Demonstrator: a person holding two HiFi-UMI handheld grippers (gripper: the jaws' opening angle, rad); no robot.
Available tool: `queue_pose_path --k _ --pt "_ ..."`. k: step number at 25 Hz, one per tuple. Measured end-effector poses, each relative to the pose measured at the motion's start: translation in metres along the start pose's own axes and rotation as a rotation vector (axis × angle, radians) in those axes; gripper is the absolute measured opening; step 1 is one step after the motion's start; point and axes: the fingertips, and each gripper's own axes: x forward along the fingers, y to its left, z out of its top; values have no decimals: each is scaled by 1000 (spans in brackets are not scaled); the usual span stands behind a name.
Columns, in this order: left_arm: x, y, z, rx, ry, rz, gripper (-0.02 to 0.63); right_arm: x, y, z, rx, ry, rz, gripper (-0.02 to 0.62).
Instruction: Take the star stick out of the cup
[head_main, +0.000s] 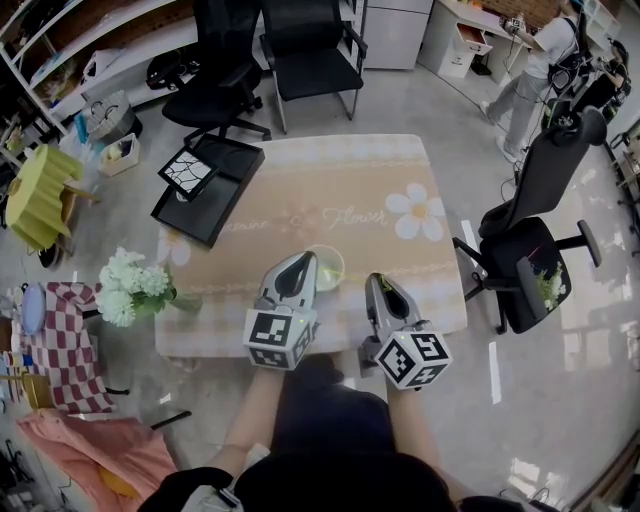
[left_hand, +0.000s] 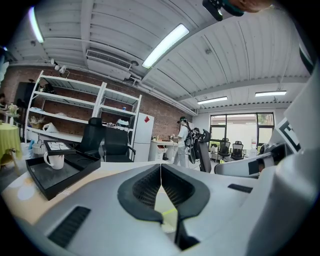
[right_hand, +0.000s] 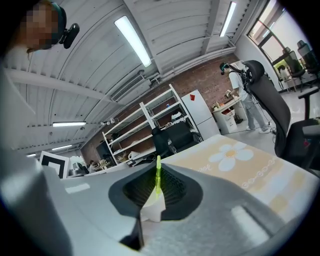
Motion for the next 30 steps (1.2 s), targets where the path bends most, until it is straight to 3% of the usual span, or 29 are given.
queue_pose_path --k 15,30 --pt "-12 -15 4 1 -15 -9 11 -23 6 17 0 -50 4 17" --pt "-7 -42 34 15 -73 -71 11 -56 10 69 42 -199 13 17"
